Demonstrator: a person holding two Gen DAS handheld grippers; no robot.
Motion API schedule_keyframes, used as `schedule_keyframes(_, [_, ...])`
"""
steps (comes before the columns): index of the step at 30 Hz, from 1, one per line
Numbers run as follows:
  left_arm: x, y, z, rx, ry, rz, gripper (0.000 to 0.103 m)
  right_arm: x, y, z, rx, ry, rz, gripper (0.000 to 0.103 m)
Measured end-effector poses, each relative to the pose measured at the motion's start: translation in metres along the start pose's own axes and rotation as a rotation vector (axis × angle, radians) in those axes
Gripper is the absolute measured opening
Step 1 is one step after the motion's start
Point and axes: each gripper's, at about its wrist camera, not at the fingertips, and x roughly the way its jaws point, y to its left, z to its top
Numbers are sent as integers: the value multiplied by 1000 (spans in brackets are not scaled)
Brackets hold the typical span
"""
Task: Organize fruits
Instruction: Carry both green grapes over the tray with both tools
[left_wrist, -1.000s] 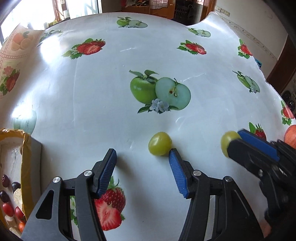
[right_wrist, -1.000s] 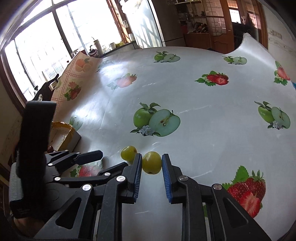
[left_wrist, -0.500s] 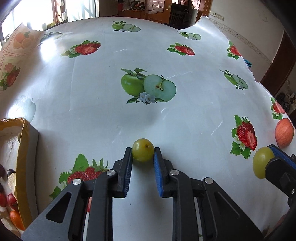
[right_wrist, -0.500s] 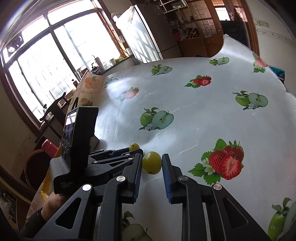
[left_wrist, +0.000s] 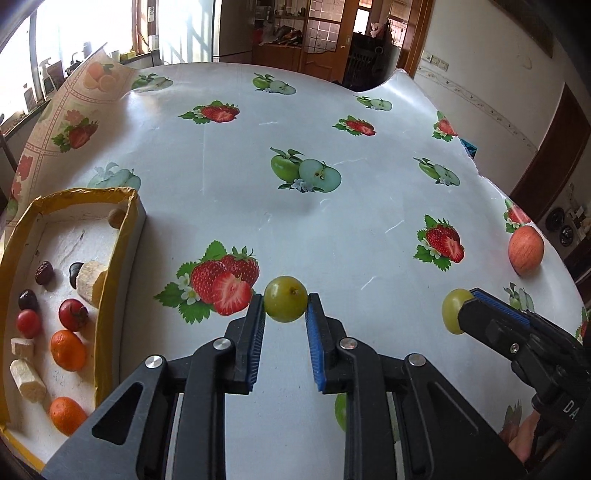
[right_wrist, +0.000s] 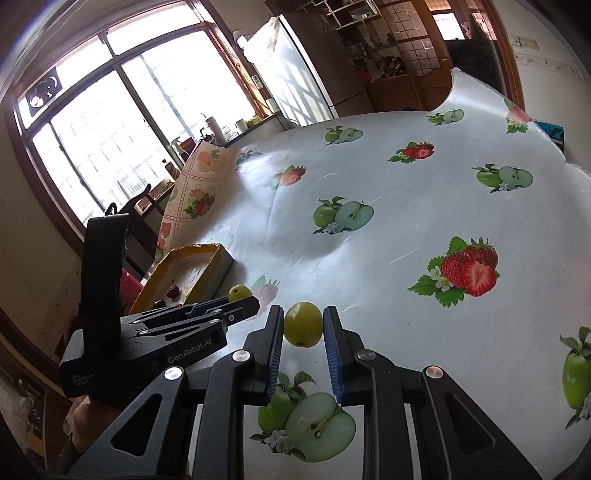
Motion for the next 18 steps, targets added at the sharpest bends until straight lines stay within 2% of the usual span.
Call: schedule_keyframes(18, [-57, 38, -58, -82, -43, 12, 20, -2, 40, -47, -14, 36, 45, 22])
